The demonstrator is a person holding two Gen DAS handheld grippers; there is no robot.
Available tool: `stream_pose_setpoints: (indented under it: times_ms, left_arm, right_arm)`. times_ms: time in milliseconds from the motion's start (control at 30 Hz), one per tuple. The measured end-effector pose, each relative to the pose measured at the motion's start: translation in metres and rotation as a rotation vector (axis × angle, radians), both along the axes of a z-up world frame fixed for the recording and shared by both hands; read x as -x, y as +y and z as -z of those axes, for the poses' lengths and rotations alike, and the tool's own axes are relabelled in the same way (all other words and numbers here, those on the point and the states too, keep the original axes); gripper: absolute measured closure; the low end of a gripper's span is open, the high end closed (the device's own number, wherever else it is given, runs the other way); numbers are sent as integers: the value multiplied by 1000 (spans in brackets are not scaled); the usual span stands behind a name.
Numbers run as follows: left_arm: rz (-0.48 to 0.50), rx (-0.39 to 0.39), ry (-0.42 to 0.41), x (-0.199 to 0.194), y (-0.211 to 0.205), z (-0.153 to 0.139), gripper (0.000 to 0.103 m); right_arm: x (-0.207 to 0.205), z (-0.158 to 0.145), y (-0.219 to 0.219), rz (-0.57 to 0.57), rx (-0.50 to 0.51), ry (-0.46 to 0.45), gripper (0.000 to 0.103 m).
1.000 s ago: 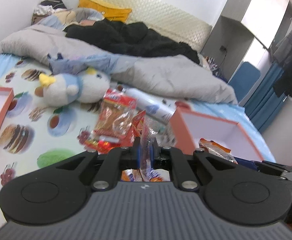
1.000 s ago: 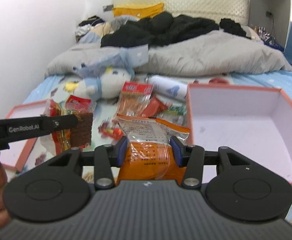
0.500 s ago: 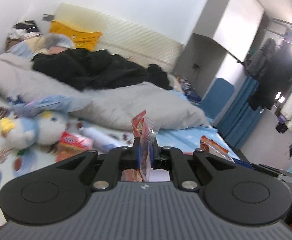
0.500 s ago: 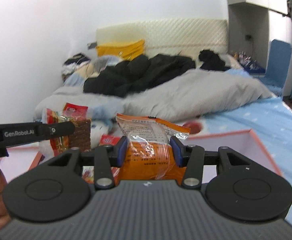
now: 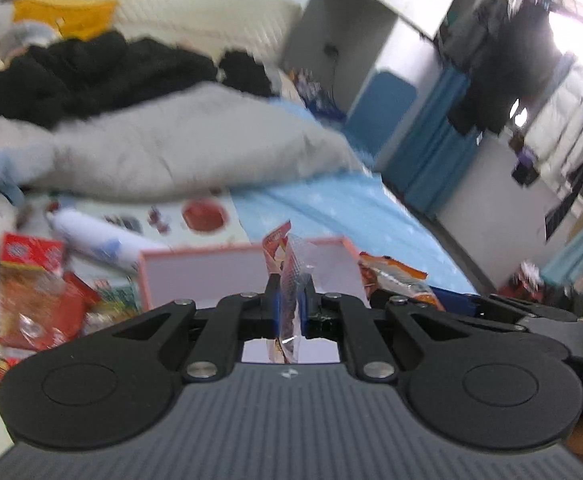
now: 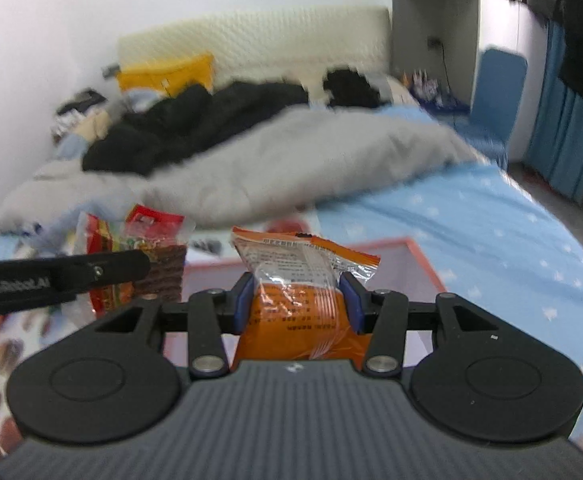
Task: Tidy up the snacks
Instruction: 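Carry both packets over the pink box and open both grippers to drop them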
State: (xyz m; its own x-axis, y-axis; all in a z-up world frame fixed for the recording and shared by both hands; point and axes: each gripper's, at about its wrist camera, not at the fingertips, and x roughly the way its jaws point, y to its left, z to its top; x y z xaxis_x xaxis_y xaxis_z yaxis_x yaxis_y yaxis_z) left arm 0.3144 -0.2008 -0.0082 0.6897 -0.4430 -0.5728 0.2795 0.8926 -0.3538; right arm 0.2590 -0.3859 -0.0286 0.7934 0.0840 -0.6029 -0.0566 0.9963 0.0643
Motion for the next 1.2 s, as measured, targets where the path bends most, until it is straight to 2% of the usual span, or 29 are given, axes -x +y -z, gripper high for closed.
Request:
stream_pose_setpoints:
  times_ms: [300, 433, 633, 700, 733, 767, 833, 1033, 1200]
  left_arm:
    - [119, -100, 174, -44, -40, 62, 92]
    - [148, -148, 236, -52, -49, 83, 92]
    - [139, -160, 270, -60, -47, 99, 92]
    - [135, -152, 289, -63, -44, 101, 85]
    - [134, -146, 310, -65, -42, 101, 76]
    - [124, -134, 324, -67, -40, 101, 71]
    - [95, -134, 306, -66, -34, 96, 52]
    - [77, -135, 255, -60, -21, 72, 49]
    - [73, -129, 172, -45, -10, 39, 49]
  right_arm:
    - [-21, 74, -29, 10, -32, 240, 54]
    - [-25, 94, -36, 14, -42, 300, 54]
    - [-28, 112, -40, 19, -68, 349, 53]
    - [-29, 112, -41, 27, -78, 351, 53]
    - [-29, 112, -42, 28, -79, 353, 52]
    - [-30, 113, -42, 28, -82, 358, 52]
    - [-31, 112, -43, 21, -90, 358, 52]
    - [-26, 93, -42, 32, -106, 316, 51]
    - [-16, 64, -37, 32, -119, 245, 51]
